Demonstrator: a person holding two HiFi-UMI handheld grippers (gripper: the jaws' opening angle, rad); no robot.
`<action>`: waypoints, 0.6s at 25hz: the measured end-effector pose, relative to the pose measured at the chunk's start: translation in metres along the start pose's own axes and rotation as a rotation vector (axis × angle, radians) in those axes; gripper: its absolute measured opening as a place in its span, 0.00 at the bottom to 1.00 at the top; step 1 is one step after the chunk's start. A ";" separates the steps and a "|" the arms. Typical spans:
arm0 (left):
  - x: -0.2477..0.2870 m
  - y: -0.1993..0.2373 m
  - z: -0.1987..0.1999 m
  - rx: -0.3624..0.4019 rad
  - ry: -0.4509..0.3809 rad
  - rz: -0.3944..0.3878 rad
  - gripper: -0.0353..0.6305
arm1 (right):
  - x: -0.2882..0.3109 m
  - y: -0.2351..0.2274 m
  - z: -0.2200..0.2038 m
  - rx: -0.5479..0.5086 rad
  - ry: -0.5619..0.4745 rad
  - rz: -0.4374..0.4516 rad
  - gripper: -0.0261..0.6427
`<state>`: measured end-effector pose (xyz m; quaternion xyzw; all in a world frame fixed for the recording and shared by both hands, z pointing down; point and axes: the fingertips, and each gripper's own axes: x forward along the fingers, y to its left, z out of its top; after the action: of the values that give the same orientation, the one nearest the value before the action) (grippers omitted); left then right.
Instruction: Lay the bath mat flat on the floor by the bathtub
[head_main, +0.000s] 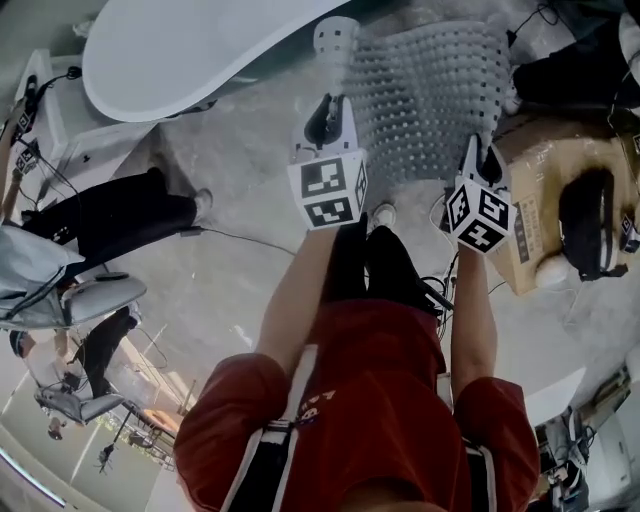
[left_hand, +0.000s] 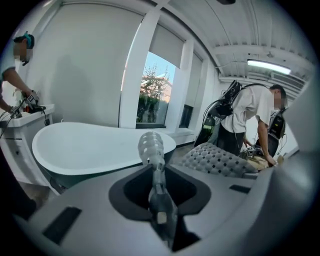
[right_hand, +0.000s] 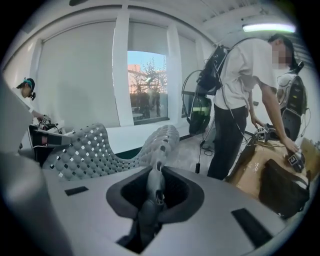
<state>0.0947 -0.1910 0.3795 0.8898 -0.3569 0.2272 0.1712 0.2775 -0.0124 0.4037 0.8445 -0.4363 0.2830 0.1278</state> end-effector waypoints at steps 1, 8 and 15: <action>0.006 0.006 -0.010 -0.006 0.019 0.004 0.17 | 0.007 0.002 -0.008 -0.007 0.019 0.000 0.12; 0.058 0.031 -0.078 -0.017 0.106 0.019 0.17 | 0.069 0.009 -0.064 -0.057 0.107 0.025 0.12; 0.110 0.049 -0.154 -0.026 0.185 0.051 0.17 | 0.134 0.006 -0.116 -0.127 0.153 0.063 0.12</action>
<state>0.0865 -0.2141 0.5735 0.8532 -0.3652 0.3081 0.2093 0.2916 -0.0512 0.5756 0.7965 -0.4688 0.3221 0.2050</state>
